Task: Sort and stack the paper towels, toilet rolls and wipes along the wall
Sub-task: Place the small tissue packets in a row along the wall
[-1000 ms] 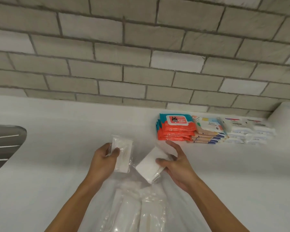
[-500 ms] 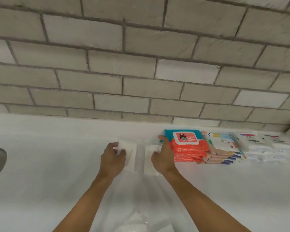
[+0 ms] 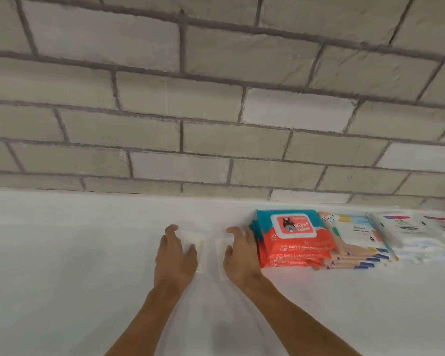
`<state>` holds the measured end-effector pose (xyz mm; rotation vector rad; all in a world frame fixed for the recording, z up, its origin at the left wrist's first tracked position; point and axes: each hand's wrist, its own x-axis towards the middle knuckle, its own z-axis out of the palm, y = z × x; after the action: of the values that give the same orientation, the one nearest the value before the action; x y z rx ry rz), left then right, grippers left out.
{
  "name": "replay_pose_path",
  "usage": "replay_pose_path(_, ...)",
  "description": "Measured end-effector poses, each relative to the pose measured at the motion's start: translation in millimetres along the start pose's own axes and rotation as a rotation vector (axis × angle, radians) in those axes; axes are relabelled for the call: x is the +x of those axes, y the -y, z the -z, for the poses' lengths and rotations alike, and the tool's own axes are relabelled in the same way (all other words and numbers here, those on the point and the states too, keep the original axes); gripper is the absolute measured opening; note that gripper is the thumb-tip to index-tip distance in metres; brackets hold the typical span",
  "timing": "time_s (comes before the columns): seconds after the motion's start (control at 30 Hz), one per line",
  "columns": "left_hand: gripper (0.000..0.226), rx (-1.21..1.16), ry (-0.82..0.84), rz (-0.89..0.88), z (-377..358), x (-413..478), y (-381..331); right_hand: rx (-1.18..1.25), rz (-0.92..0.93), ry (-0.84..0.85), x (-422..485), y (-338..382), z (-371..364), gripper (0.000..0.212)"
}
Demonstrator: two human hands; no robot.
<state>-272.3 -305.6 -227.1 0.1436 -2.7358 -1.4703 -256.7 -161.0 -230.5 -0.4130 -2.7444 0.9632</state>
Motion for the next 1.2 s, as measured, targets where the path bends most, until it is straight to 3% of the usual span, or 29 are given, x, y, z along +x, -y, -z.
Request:
replay_pose_path(0.23, 0.063, 0.516, 0.006, -0.232, -1.2, -6.0, 24.6, -0.185, 0.225, 0.093, -32.9, -17.7, -4.7, 0.037)
replay_pose_path(0.33, 0.053, 0.636, 0.004, -0.353, -6.4, -8.4, 36.4, -0.217, 0.215, 0.151, -37.9, -23.7, -6.1, 0.042)
replay_pose_path(0.53, 0.047, 0.666, -0.076, -0.442, -15.2, -8.6, 37.8, -0.197, 0.160, 0.202, -28.2, -20.6, -2.7, 0.045)
replay_pose_path(0.93, 0.055, 0.647, -0.019, -0.403, -15.4, -9.1, 33.4, -0.235, 0.108, 0.191, -27.5, -15.0, -5.9, 0.045)
replay_pose_path(1.2, 0.070, 0.443, 0.021, -0.412, 0.7, -33.3, 30.5, -0.054, 0.186, 0.093, -52.4, -15.2, 19.9, 0.038)
